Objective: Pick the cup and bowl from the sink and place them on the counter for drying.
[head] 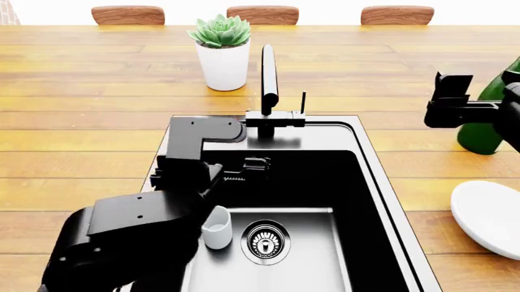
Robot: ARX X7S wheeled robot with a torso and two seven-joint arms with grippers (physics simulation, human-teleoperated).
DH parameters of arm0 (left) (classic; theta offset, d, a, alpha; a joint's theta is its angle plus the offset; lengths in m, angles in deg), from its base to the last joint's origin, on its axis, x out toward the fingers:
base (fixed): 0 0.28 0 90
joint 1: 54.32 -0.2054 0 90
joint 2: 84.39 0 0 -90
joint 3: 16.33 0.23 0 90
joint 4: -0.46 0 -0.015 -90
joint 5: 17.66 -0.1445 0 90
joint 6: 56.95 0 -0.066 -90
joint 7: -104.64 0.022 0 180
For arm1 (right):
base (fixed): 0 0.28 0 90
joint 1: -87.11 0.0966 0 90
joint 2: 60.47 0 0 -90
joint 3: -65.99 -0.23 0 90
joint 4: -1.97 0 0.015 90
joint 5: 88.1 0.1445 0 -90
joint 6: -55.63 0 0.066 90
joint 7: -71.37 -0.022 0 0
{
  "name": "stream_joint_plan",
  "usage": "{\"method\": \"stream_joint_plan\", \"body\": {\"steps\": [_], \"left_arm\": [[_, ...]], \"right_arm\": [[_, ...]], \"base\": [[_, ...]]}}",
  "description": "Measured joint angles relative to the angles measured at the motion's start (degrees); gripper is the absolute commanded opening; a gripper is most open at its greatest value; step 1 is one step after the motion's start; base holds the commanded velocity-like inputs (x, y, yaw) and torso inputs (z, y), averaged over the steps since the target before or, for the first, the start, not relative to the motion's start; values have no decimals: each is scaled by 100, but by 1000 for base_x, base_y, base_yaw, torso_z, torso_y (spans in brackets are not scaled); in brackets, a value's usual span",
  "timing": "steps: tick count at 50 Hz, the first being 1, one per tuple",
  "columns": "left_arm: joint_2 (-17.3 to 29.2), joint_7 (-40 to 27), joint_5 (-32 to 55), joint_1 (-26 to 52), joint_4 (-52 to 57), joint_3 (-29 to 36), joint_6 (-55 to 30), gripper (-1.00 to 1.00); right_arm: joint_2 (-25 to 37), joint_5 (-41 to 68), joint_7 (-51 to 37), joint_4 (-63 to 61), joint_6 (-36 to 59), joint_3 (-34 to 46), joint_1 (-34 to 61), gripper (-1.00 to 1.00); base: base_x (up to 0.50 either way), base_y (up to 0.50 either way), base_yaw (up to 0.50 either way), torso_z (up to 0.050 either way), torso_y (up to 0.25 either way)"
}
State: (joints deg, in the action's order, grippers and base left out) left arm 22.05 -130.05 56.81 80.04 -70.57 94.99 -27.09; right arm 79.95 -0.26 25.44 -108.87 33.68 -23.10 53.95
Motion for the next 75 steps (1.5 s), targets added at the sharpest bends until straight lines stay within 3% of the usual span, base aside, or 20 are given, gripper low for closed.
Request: {"method": "stream_joint_plan", "body": {"steps": [23,46,75], "left_arm": [[-735,110,-872,-455,-1605,312,892,100],[-1366,-471,-1482,-405,-3023,433,1897,100],[-1560,-442,-1255,122,-5230,1745,3479,100]], "right_arm": [[-7,-81,92,-104,-207,-71,-391,100],[3,11,99,-231,-399,-234,-803,100],[-60,-175,280,-257,-665,-311,-1201,100]], "base": [[0,0,0,0,0],[0,0,0,0,0],[0,0,0,0,0]]}}
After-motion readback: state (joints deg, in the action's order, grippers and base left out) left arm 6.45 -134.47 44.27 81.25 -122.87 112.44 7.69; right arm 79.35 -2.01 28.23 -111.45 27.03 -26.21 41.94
